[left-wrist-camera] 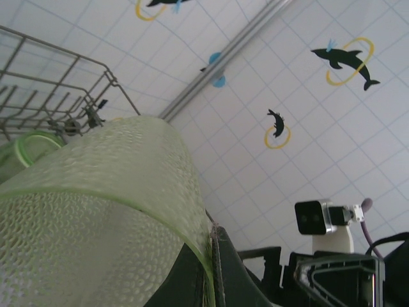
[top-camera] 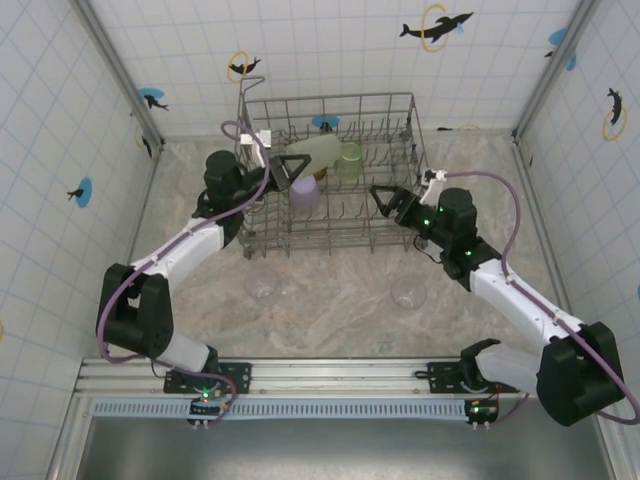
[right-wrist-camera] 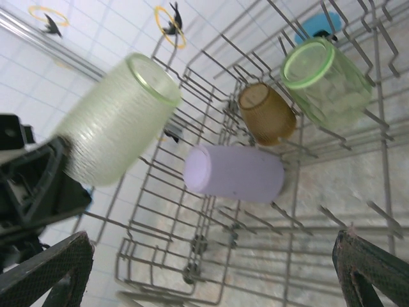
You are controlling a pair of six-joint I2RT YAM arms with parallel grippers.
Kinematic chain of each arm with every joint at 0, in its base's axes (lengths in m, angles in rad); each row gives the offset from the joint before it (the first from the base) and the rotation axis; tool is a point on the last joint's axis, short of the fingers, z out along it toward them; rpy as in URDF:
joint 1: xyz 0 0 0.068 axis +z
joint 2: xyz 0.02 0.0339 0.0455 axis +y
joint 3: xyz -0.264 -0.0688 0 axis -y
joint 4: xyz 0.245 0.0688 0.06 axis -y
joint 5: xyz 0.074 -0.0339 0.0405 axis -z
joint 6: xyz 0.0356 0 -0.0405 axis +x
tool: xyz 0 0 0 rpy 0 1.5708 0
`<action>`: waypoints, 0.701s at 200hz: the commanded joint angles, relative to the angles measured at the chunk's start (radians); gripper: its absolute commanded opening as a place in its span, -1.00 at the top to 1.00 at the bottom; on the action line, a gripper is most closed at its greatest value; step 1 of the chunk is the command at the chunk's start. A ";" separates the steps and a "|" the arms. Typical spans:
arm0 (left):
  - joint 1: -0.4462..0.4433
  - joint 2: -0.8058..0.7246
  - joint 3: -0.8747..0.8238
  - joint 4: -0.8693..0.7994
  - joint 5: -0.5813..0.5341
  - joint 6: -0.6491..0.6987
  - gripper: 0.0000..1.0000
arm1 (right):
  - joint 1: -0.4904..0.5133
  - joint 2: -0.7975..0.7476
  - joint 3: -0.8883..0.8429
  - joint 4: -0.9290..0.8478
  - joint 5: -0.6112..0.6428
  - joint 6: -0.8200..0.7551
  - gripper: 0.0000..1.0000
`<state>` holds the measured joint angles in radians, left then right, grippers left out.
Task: Load the cups into the dish rack
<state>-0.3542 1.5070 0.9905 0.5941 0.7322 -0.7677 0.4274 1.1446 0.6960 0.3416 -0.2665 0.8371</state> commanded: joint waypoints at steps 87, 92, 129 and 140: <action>-0.138 0.090 0.048 0.194 0.016 -0.016 1.00 | -0.015 0.087 -0.026 0.381 0.017 0.315 -0.99; -0.143 0.095 0.048 0.206 0.014 -0.022 1.00 | -0.015 0.094 -0.026 0.392 0.015 0.324 -0.99; -0.179 0.132 0.050 0.283 0.028 -0.085 1.00 | -0.015 0.143 -0.003 0.428 0.013 0.358 -0.99; -0.188 0.136 0.047 0.299 0.029 -0.096 1.00 | -0.013 0.153 0.002 0.434 0.010 0.365 -0.99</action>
<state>-0.5228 1.6341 1.0039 0.7731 0.7338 -0.8188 0.4168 1.2770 0.6785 0.6937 -0.2562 1.1648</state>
